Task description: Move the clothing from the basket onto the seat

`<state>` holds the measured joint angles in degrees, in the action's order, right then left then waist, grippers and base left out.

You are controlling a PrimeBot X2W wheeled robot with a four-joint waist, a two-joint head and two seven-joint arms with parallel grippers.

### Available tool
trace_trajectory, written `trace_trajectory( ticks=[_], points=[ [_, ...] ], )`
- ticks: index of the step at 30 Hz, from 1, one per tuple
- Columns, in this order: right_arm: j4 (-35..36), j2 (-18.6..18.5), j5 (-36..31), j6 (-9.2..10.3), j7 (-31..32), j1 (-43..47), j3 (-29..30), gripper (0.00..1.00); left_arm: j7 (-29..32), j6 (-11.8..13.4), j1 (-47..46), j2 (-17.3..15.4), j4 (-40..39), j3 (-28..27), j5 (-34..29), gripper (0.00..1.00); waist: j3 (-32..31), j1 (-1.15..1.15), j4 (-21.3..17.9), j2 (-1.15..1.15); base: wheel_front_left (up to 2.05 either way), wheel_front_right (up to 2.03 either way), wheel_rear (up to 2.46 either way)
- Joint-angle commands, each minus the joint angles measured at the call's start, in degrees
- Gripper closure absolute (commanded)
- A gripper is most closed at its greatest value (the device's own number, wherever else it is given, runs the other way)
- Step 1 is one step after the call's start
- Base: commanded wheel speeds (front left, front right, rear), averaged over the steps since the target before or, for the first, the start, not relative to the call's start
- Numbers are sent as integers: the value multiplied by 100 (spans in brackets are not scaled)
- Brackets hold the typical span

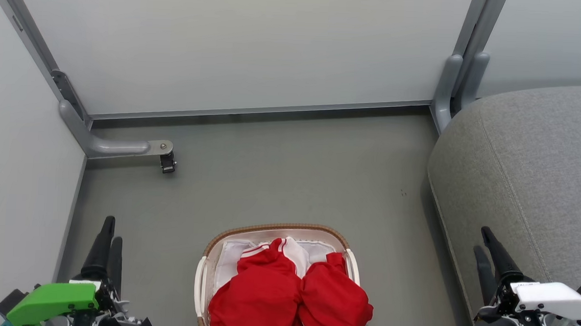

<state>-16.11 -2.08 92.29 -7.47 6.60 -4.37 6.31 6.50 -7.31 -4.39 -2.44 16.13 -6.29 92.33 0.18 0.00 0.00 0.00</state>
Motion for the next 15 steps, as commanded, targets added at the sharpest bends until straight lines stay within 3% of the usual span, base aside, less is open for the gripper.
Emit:
trace_trajectory(
  ticks=[1, 15],
  points=[
    [-9, 4, -5, 0, -16, 18, -12, 0, -15, 0, 20, 2, 9, 18, -7, 0, 0, 0, 0, 0, 0, 0, 0],
    [78, -15, -216, 0, -412, 80, -252, 0, -409, -4, 155, -8, -250, 348, -251, 0, 6, 0, 0, 0, 0, 0, 0]
  ],
)
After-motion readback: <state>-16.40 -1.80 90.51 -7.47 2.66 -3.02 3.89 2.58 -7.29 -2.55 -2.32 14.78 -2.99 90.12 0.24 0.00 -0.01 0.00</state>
